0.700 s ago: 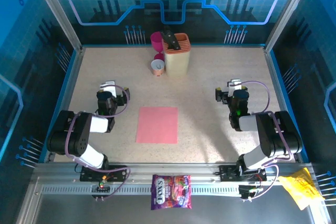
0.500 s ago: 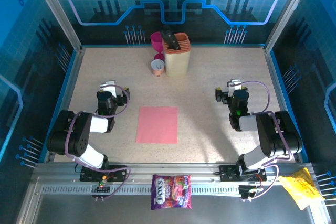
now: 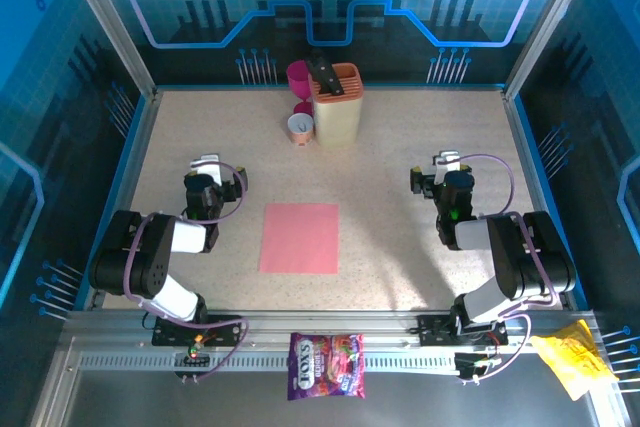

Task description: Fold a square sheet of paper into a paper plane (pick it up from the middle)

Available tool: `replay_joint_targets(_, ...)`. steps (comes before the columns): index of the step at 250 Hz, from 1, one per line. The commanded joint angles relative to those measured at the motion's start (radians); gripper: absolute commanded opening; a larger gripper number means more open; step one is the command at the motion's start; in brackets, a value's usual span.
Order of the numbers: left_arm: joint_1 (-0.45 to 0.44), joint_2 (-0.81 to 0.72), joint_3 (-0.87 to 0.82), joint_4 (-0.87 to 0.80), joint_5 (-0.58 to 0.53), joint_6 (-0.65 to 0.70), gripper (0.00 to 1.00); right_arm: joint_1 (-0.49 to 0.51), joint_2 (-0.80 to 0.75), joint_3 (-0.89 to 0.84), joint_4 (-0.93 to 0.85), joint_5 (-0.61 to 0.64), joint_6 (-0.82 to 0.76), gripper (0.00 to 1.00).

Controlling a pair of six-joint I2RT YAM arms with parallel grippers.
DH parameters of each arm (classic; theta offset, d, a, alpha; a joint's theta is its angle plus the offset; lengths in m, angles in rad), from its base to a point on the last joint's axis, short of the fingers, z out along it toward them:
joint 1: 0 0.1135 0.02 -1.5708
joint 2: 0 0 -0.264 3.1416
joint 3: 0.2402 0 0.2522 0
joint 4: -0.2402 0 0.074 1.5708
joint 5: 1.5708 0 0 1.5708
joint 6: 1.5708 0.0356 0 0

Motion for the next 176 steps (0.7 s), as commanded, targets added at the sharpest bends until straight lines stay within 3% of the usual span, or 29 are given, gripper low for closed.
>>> replay_joint_targets(1, 0.002, 0.005, 0.011, 0.037, 0.018, 0.008, 1.00, 0.008, 0.004, 0.003, 0.033, 0.017, 0.003, 0.99)
replay_joint_targets(49, 0.013, 0.002, 0.019, 0.017, 0.039, 0.000, 1.00, 0.008, 0.003, 0.003, 0.033, 0.015, 0.005, 0.99)
replay_joint_targets(67, 0.015, -0.009, 0.042, -0.042, 0.098, 0.013, 1.00, 0.006, 0.003, 0.003, 0.032, 0.013, 0.005, 0.99)
replay_joint_targets(115, 0.014, -0.014, 0.037, -0.027, 0.087, 0.019, 1.00, -0.011, -0.013, 0.005, 0.020, -0.003, 0.019, 0.99)
replay_joint_targets(131, 0.012, -0.063, 0.071, -0.126, 0.063, 0.014, 1.00, -0.015, -0.057, 0.007, -0.034, -0.025, 0.023, 0.99)
replay_joint_targets(145, 0.011, -0.120, 0.129, -0.275, 0.051, 0.013, 1.00, 0.021, -0.081, 0.019, -0.059, 0.075, 0.004, 0.99)
replay_joint_targets(176, 0.009, -0.234, 0.255, -0.545, 0.032, -0.045, 1.00, 0.041, -0.188, 0.187, -0.426, 0.122, 0.032, 0.99)
